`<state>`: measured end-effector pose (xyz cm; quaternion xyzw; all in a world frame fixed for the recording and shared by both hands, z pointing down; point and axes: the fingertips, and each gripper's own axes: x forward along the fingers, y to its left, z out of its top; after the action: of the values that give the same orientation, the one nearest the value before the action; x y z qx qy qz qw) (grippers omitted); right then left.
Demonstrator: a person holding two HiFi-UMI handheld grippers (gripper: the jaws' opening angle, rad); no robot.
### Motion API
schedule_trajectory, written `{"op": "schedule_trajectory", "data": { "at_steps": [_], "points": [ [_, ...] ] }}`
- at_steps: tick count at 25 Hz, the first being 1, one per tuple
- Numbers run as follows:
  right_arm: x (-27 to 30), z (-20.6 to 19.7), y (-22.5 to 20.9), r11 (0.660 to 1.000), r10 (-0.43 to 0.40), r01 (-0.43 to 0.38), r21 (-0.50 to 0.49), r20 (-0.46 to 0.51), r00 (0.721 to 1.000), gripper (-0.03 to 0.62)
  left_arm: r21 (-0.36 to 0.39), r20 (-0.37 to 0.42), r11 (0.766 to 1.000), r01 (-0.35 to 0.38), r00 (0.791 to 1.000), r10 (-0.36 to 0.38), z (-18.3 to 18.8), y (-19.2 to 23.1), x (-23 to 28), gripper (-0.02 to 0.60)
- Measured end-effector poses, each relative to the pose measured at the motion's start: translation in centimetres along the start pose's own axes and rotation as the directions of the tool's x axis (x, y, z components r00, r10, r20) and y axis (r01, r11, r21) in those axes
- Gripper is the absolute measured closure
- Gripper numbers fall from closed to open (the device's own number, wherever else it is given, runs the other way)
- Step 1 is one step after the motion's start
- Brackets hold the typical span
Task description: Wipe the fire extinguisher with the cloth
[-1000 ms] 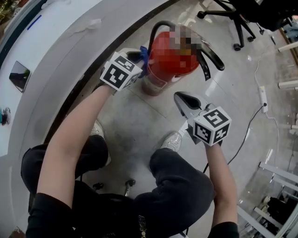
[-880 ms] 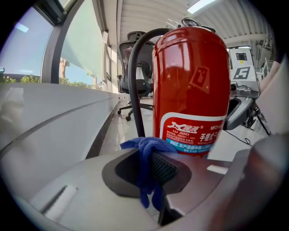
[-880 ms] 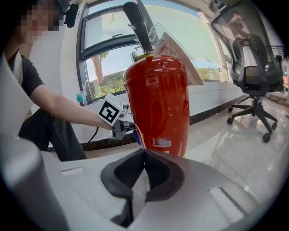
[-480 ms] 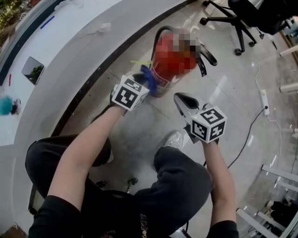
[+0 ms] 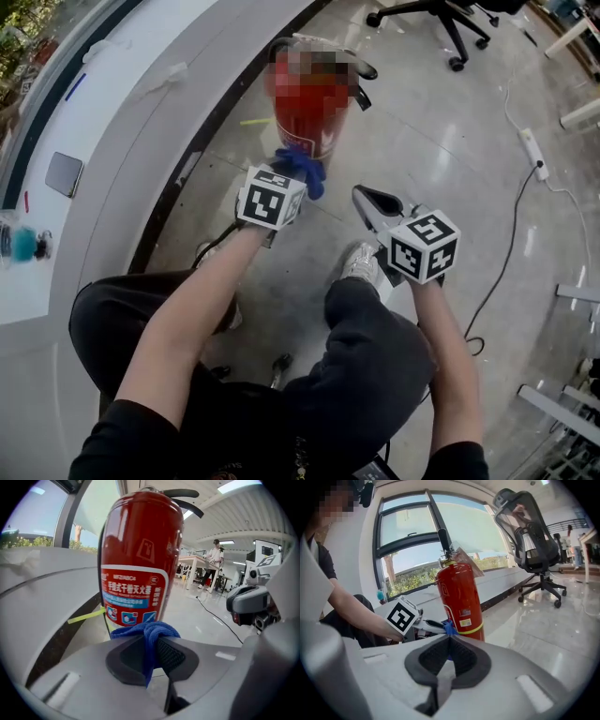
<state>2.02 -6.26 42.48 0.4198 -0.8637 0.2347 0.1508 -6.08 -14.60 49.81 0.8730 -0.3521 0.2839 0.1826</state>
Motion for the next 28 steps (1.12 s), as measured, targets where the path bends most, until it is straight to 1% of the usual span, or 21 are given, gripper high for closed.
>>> {"op": "schedule_trajectory", "data": {
  "at_steps": [2,3,5,7,9,11,13,15,17,18,20,22,23,25,28],
  "points": [
    [-0.7,-0.9,-0.3,0.999,-0.019,0.019,0.029,-0.002,1.000,0.591,0.012,0.001,0.999,0.042,0.999,-0.042,0.3,-2.0,0.7,0.531],
    [-1.0,-1.3,-0.4,0.999,-0.026,0.026,0.036,-0.006,1.000,0.591,0.017,0.002,0.999,0.049,0.999,-0.049,0.5,-2.7,1.1,0.531],
    [-1.5,-1.8,-0.6,0.998,-0.040,0.040,0.038,-0.014,0.999,0.591,0.008,0.006,1.000,0.029,1.000,-0.029,1.0,-3.4,1.8,0.531],
    [-1.8,-2.2,-1.1,0.998,-0.053,0.054,0.042,-0.021,0.998,0.591,-0.028,0.016,1.000,-0.001,1.000,0.001,0.9,-3.3,2.3,0.531],
    [-1.9,-2.7,-1.5,0.997,-0.058,0.060,0.048,-0.033,0.998,0.591,-0.049,0.016,0.999,-0.021,1.000,0.022,0.3,-3.0,2.4,0.531],
    [-1.6,-3.0,-1.9,0.997,-0.058,0.060,0.048,-0.046,0.997,0.591,-0.049,0.008,0.998,-0.031,0.999,0.031,-0.3,-2.6,2.4,0.531],
    [-0.9,-3.0,-2.1,0.997,-0.051,0.053,0.047,-0.051,0.997,0.591,-0.024,-0.011,0.999,-0.044,0.999,0.044,-1.0,-1.7,2.2,0.531],
    [0.0,-2.9,-2.0,0.998,-0.036,0.039,0.046,-0.055,0.998,0.591,-0.002,-0.043,0.997,-0.077,0.996,0.077,-2.0,-0.1,1.9,0.531],
    [1.1,-2.8,-1.7,0.999,-0.018,0.021,0.041,-0.065,0.998,0.591,-0.019,-0.053,0.994,-0.106,0.993,0.105,-2.6,2.1,1.6,0.531],
    [1.6,-2.8,-1.5,0.999,-0.008,0.011,0.037,-0.073,0.997,0.591,-0.031,-0.047,0.994,-0.108,0.993,0.106,-2.6,3.1,1.5,0.531],
    [2.6,-2.7,-1.2,1.000,0.015,-0.012,0.026,-0.095,0.995,0.591,-0.027,-0.048,0.997,-0.074,0.996,0.072,-2.5,4.5,1.6,0.531],
    [3.5,-2.6,-1.2,0.999,0.032,-0.031,0.010,-0.118,0.992,0.591,0.010,-0.070,1.000,-0.027,0.997,0.028,-2.4,5.1,1.7,0.531],
    [4.0,-2.4,-1.3,0.999,0.039,-0.039,0.003,-0.127,0.991,0.591,0.035,-0.074,0.999,-0.016,0.997,0.018,-2.2,5.4,1.8,0.531],
    [5.2,-1.9,-1.5,0.998,0.056,-0.058,-0.008,-0.141,0.988,0.591,0.073,-0.070,0.997,-0.012,0.997,0.017,-1.8,6.4,2.0,0.531],
    [7.0,-1.9,-1.6,0.996,0.083,-0.088,-0.025,-0.169,0.982,0.591,0.099,-0.065,0.995,-0.009,0.998,0.016,-1.4,7.9,2.4,0.531]
  ]
}}
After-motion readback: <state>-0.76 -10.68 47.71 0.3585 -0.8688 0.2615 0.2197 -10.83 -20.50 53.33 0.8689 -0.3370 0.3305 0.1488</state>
